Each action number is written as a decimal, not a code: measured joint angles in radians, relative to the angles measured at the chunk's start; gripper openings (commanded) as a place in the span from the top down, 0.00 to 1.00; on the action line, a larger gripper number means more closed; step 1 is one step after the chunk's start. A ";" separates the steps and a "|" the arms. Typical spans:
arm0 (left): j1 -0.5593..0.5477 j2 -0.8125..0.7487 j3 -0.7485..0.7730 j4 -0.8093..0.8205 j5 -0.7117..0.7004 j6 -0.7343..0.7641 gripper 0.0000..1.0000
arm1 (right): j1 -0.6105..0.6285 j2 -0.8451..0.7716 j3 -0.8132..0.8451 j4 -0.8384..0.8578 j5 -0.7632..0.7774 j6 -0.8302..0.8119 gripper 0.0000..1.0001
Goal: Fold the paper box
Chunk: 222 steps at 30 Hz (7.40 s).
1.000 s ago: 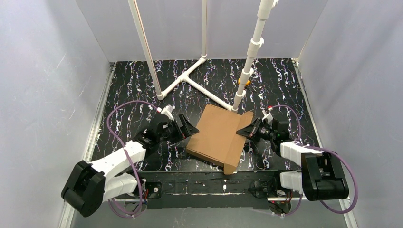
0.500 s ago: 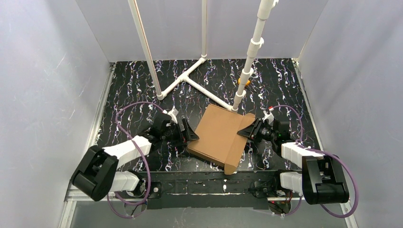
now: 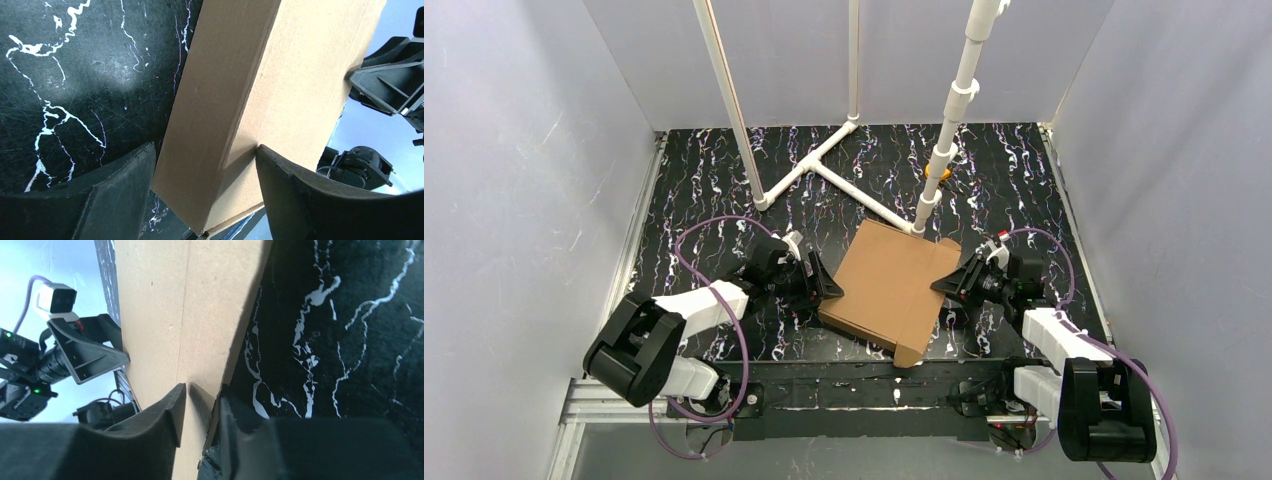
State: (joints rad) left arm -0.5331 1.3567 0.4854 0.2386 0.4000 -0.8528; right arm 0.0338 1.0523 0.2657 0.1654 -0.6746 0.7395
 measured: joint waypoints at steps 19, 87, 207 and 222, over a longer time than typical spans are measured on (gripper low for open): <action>0.028 -0.049 -0.001 0.016 0.036 0.045 0.02 | -0.019 -0.012 0.099 -0.224 0.065 -0.074 0.99; -0.069 0.394 -0.092 0.984 0.245 -0.497 0.45 | -0.030 0.015 0.101 -0.199 0.137 -0.114 0.99; -0.836 0.490 0.807 -1.052 -1.209 0.404 0.02 | -0.348 0.129 0.325 -0.037 -0.230 -0.432 0.02; -0.348 -0.357 0.529 -0.735 -0.417 0.430 0.34 | -0.340 0.104 0.344 -0.164 -0.227 -0.605 0.46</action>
State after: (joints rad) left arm -0.8814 0.9993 1.0142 -0.4965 -0.0174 -0.4225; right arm -0.3065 1.1561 0.6094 0.0017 -0.9016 0.1349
